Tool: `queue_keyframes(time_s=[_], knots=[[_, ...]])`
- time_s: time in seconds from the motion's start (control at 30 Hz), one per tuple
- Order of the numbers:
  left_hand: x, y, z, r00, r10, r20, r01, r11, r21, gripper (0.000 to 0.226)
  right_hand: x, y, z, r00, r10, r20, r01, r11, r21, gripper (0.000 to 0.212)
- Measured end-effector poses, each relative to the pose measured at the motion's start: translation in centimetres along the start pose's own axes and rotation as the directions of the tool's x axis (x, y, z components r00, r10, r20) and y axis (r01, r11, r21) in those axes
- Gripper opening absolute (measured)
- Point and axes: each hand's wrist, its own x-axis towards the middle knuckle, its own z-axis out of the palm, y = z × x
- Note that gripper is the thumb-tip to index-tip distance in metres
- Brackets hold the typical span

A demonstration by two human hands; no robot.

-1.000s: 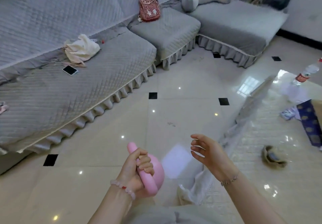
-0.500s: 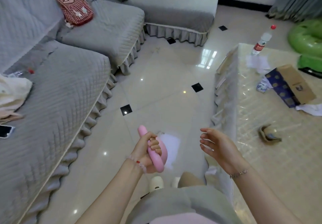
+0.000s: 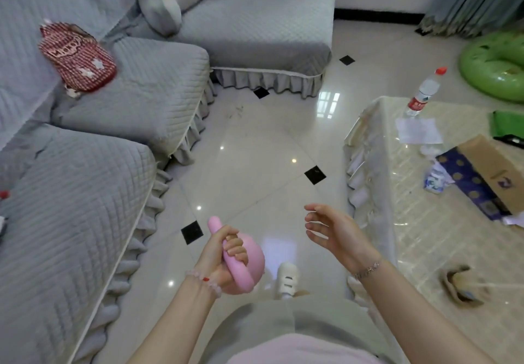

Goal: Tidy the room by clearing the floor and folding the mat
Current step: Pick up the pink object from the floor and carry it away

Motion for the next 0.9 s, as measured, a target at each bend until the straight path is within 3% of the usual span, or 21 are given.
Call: queue_keyframes(time_s=[0.33,0.9], knots=[[7.4,10.1,16.1,0.989,0.007,0.148,-0.026,0.991,0.130,0.039,9.7,-13.0,-0.4,0.993,-0.086,-0.082,0.091,0.994,0.064,0.018],[24.7,27.8,41.3,0.916,-0.300,0.267,0.151,0.873,0.464,0.048,28.7,-31.7,1.6,0.907,-0.142,-0.397,0.266,0.923,0.277,0.020]])
